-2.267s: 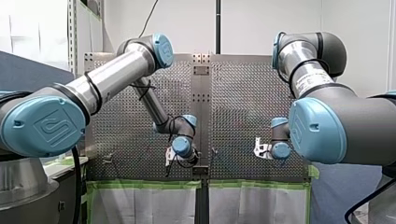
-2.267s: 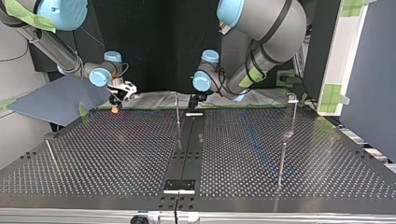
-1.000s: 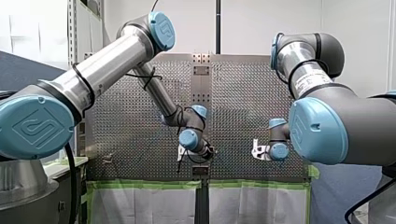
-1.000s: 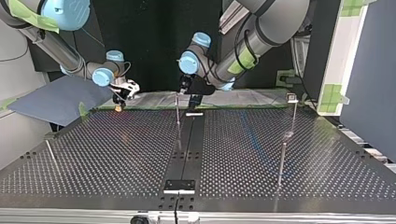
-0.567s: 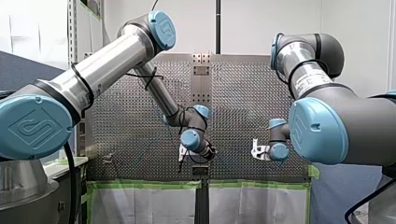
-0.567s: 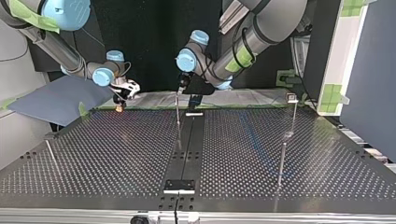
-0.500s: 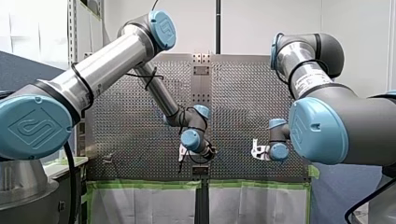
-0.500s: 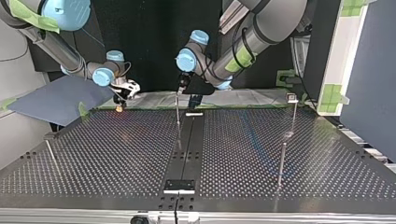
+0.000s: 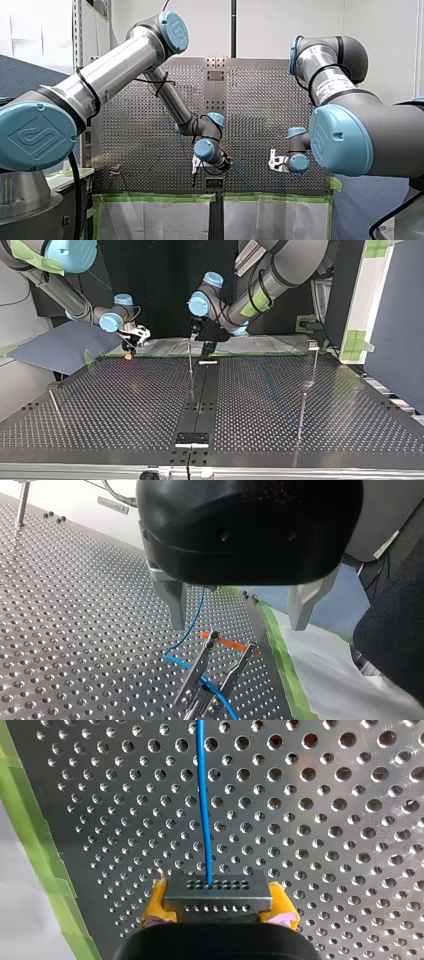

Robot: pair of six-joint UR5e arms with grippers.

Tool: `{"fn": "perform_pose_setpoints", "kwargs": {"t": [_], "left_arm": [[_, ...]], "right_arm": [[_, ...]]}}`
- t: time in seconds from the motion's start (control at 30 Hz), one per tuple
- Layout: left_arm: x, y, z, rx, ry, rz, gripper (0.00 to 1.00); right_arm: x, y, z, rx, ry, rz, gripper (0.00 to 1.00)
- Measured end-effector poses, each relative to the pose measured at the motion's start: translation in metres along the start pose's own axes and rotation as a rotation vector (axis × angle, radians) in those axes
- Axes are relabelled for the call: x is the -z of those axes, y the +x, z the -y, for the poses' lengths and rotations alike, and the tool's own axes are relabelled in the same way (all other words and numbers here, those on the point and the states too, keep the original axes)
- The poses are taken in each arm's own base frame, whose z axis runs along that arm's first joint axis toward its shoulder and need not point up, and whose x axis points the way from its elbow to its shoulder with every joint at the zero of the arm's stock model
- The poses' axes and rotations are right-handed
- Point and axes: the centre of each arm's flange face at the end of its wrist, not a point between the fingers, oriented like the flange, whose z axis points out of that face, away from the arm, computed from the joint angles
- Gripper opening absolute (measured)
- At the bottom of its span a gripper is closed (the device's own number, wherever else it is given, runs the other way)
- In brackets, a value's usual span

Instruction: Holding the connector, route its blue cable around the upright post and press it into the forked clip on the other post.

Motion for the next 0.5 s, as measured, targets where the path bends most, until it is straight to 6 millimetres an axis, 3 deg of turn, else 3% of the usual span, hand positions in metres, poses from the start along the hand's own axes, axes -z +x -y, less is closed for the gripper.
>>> {"fn": "perform_pose_setpoints", "kwargs": {"t": [0.27, 0.5], "left_arm": [[0.008, 0.001, -0.002, -0.002, -0.025, -0.013, 1.00], [0.026, -0.014, -0.006, 0.023, -0.069, 0.038, 1.00]], "right_arm": [[0.000, 0.000, 0.001, 0.001, 0.001, 0.001, 0.00], [0.000, 0.000, 0.003, 0.003, 0.004, -0.002, 0.00]]}}
